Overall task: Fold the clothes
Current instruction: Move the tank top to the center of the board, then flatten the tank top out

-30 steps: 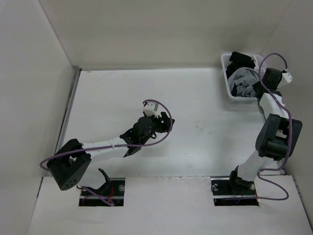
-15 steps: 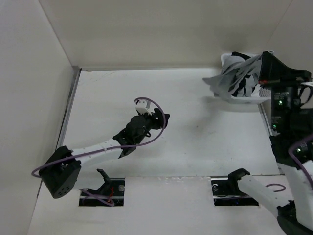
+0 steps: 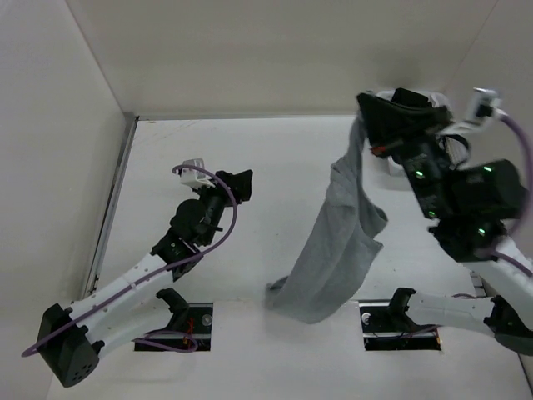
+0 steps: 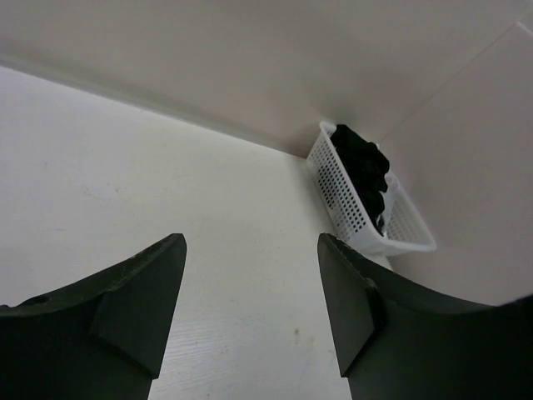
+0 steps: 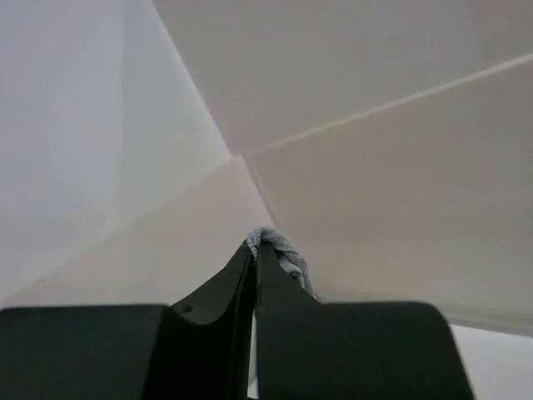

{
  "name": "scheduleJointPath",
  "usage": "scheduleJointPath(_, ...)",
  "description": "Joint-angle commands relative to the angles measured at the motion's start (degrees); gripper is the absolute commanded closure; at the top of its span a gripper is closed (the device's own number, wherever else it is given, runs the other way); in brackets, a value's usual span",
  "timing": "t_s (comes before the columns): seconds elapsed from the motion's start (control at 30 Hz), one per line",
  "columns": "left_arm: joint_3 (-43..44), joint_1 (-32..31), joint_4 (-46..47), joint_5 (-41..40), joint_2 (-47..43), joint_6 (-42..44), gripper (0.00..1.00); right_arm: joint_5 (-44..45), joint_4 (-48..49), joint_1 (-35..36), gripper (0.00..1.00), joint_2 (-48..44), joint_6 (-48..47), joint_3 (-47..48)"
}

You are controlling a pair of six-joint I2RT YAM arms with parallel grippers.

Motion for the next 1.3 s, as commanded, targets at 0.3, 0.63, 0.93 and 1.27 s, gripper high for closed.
scheduleJointPath(0.3,-4.08,-0.62,-7.46,0.27,5.43,0.95,0.50,-13.91,-13.34,-24.78,0.98,59.72,13.45,38.76)
scheduleJointPath(0.63,1.98,-14.40,-14.75,-5.08,20.61,8.16,0.67,-14.07,-13.44,-31.31,0.55,51.16,16.36,23.70)
scheduleJointPath(0.93,2.60,-18.29,-17.67,-11.94,27.14,6.05,0.62,-13.55,-0.11,-26.57,0.84,18.32,26.81,-35.72)
scheduleJointPath(1.27,1.11,-22.34,-21.71,-11.94,28.72,-2.99,0.63,-14.34,3.49,-23.74,0.53,8.63,33.49,-57.46)
